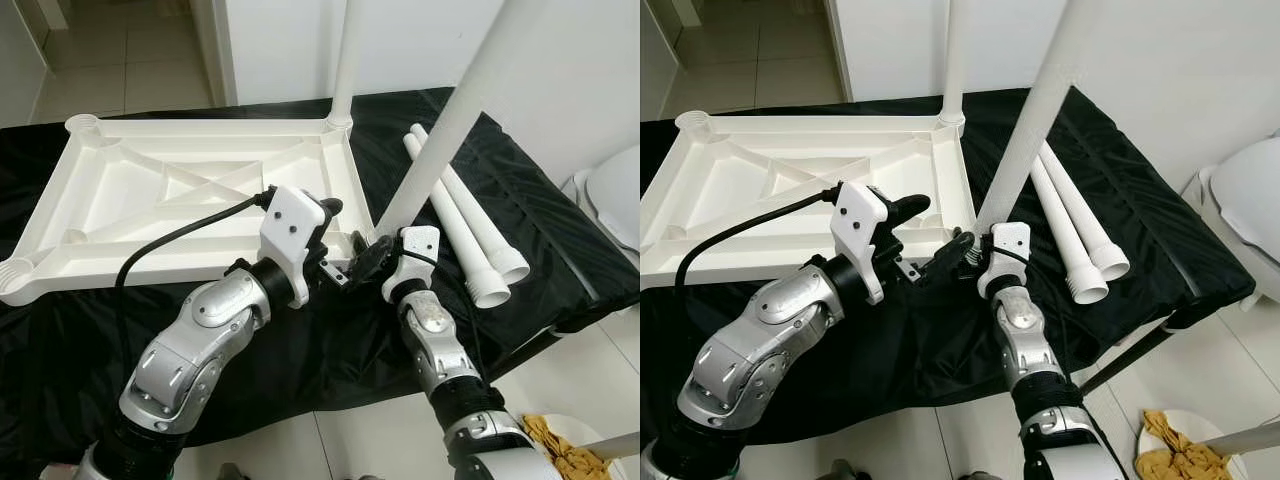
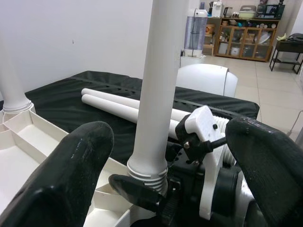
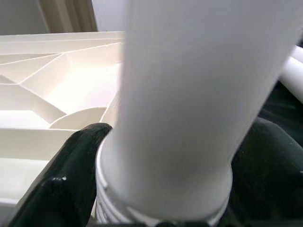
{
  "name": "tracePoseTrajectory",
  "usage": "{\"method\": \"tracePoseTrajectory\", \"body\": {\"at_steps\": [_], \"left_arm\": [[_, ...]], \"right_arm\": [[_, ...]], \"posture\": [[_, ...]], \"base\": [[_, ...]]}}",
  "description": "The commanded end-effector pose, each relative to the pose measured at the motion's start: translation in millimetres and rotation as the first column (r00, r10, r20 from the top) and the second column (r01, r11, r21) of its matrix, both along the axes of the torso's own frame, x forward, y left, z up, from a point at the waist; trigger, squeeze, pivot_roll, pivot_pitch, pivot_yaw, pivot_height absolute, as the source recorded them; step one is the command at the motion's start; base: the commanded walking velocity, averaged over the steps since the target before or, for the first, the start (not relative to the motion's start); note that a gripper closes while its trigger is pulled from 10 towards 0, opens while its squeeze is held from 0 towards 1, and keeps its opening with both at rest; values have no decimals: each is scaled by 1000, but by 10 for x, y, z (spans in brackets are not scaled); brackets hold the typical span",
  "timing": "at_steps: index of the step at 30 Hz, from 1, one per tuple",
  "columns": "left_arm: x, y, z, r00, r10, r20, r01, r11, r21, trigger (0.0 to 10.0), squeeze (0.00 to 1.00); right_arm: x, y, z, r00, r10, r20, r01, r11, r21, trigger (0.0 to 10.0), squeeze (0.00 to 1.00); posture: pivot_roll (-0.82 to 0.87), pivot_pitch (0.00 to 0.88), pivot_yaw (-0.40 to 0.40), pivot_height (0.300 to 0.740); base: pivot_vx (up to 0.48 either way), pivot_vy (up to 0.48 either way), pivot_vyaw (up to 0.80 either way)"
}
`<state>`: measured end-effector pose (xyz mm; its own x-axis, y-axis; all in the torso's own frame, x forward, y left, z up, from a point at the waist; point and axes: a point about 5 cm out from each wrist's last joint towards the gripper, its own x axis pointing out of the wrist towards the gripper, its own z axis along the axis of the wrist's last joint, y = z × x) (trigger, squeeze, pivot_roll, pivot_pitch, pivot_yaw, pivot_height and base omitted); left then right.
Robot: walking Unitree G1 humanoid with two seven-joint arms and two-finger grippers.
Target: Building children table
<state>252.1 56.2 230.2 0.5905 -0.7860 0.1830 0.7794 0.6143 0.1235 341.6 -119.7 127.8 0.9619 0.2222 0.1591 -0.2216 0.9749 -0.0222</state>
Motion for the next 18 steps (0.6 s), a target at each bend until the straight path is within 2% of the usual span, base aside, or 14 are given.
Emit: {"method": "tracePoseTrajectory", "body": {"at_steps": [1,5,6,7,8,9,18], "left_arm": [[-10,-19,8,999,-36,10,36,999,9,10000,0],[-9,-19,8,999,-36,10,36,999,9,10000,0],[-7,-16,12,999,-35,9,35,999,7,10000,0],[-5,-14,15,999,-34,11,34,999,8,10000,0],[-5,-14,15,999,-34,11,34,999,8,10000,0],[-2,-14,23,999,-35,14,34,999,8,10000,0],[3,-25,28,999,-33,17,33,999,5,10000,0]], "right_arm": [[19,-2,70,998,61,14,-61,998,-5,10000,0],[23,-19,106,995,98,25,-98,995,-21,10000,0],[34,-55,176,986,157,48,-154,987,-54,10000,0],[42,-94,256,972,224,71,-217,972,-90,3922,0],[42,-94,256,972,224,71,-217,972,-90,3922,0],[86,-210,403,950,298,92,-285,949,-131,0,0],[160,-320,526,944,314,100,-295,940,-169,0,0]], "posture": [[-20,75,-9,740],[-20,76,-8,740],[-20,76,-6,740],[-22,76,-3,740],[-22,76,-3,740],[-25,78,-3,740],[-23,77,-7,740]], "base": [[0,0,0],[0,0,0],[0,0,0],[0,0,0],[0,0,0],[0,0,0],[0,0,0]]}}
